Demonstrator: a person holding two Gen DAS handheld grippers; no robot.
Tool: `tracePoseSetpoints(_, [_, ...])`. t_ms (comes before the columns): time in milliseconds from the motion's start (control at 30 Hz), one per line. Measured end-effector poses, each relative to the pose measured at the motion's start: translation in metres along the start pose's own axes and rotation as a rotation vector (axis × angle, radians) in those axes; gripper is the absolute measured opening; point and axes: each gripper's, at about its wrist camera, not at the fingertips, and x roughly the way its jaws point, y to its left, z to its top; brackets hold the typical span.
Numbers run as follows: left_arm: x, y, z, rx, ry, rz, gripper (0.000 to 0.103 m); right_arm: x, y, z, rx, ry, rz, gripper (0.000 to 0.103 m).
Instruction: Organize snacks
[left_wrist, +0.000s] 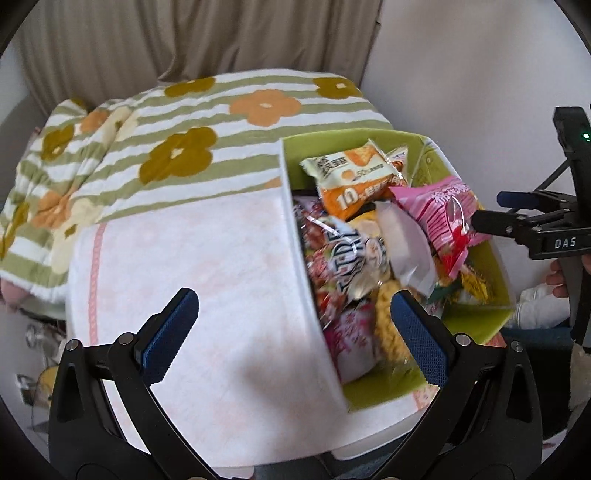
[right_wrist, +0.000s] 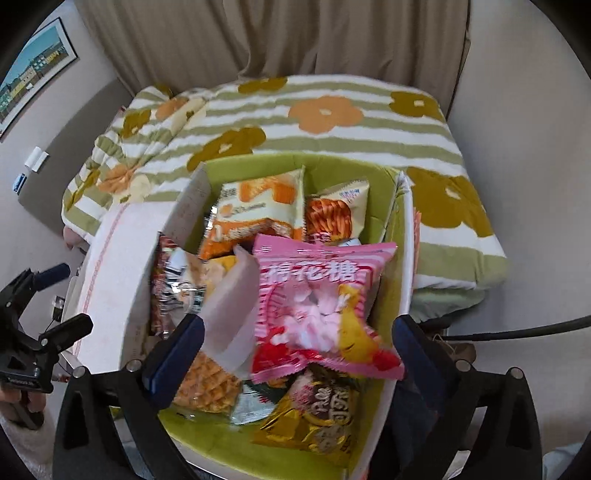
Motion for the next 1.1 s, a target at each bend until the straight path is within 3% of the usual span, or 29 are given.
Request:
tracePoseSetpoints(133, [-0.034, 0.01, -0.005, -0.016, -0.067, 0.011, 0.103, -0.031, 0.024, -0.007, -0.01, -0.084, 0.002, 0.101])
tracePoseSetpoints(333, [-0.126, 0.03, -0.025, -0.066, -0.25, 0.037, 0.103, -0.105, 0.086, -0.036, -0.005, -0.285, -0.052, 0.101])
tracePoseSetpoints(567, [-0.225, 0.053, -0.074, -0.083, -0.454, 0.168, 0.103, -0.17, 0.159, -0.088, 0.048, -0.476, -0.095, 0.101])
tracePoseSetpoints(800, [-0.256, 0.06, -0.114, -0.046, -0.526, 0.195, 0.103, -0.19, 0.198, -0.126, 0.064, -0.581, -0.158, 0.102])
tracePoseSetpoints(1100, [-0.265, 0.061, -0.136, -0.041, -0.557, 0.181, 0.103, -0.191, 0.212, -0.146, 0.081, -0.587, -0.197, 0.102])
